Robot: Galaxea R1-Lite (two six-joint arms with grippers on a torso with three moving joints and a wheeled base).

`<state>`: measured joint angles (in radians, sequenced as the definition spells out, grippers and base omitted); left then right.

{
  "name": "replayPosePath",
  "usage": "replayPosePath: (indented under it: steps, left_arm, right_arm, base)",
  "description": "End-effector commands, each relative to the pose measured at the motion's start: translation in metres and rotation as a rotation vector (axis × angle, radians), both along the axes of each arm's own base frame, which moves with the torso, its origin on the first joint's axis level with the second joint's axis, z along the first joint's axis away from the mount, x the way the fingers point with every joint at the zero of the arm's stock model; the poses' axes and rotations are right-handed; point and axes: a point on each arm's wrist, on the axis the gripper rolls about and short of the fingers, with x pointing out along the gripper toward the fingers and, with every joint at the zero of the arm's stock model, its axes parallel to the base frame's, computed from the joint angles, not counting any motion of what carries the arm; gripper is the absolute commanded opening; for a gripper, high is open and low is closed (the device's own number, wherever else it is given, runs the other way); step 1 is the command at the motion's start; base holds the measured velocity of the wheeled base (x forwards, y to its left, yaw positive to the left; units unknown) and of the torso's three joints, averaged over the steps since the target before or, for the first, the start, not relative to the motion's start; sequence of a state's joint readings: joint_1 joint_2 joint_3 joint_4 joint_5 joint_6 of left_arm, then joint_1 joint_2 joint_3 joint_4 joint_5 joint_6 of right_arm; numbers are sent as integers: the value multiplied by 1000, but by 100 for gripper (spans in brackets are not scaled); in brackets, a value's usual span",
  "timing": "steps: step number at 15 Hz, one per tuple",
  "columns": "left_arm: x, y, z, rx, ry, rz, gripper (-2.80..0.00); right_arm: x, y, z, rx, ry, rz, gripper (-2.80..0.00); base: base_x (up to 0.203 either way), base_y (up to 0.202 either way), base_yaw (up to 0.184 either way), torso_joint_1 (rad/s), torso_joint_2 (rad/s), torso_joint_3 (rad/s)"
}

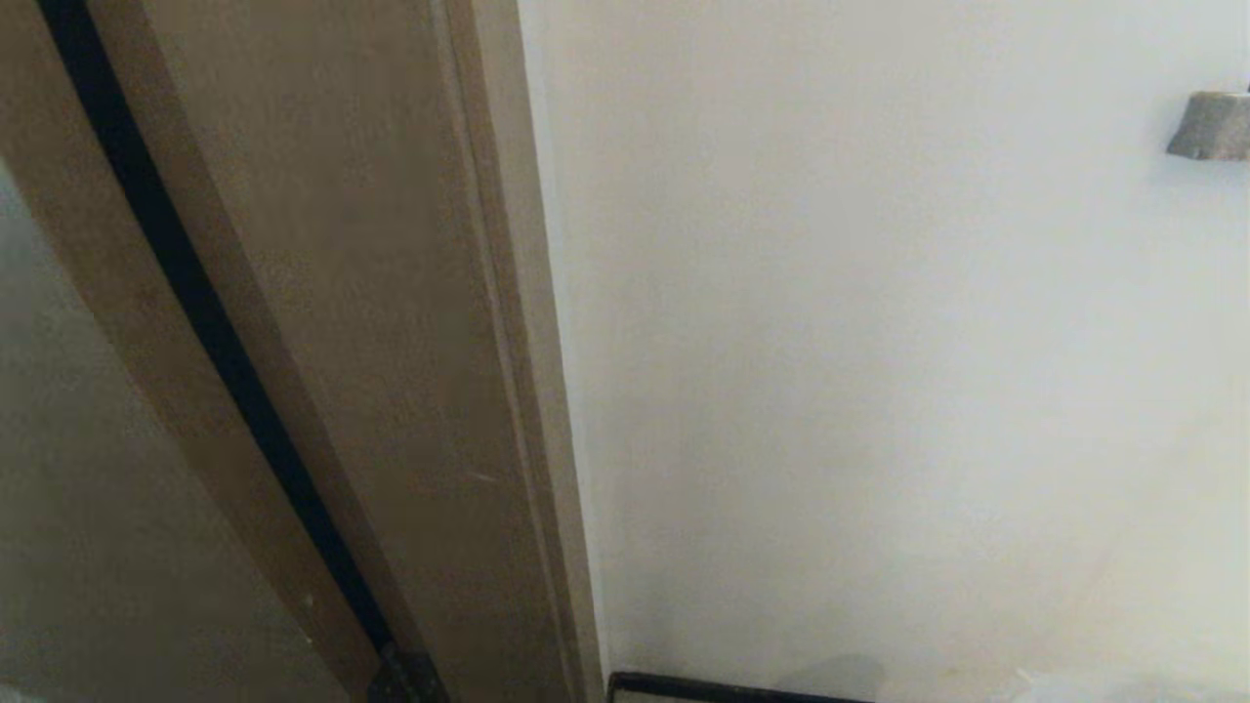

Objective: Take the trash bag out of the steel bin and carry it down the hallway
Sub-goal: Put the trash bag at the door

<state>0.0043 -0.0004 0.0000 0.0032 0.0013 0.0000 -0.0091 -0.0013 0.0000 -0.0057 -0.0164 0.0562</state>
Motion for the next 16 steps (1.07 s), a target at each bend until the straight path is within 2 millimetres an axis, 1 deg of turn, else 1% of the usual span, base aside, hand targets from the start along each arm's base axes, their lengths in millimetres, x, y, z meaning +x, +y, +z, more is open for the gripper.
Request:
replayPosePath:
  steps: [1,10,16]
  left_arm:
    - [0,0,-1,0,3,1,-280]
    - [0,0,-1,-3,9,1,-280]
    - [0,0,-1,-5,8,1,-280]
  right_arm:
    - [0,0,0,1,1,-1,-280]
    - [0,0,0,0,-1,1,-280]
    - [0,0,0,-1,0,1,-280]
  base:
    - [0,0,0,0,0,0]
    - [0,0,0,0,0,0]
    - [0,0,0,2,2,-155]
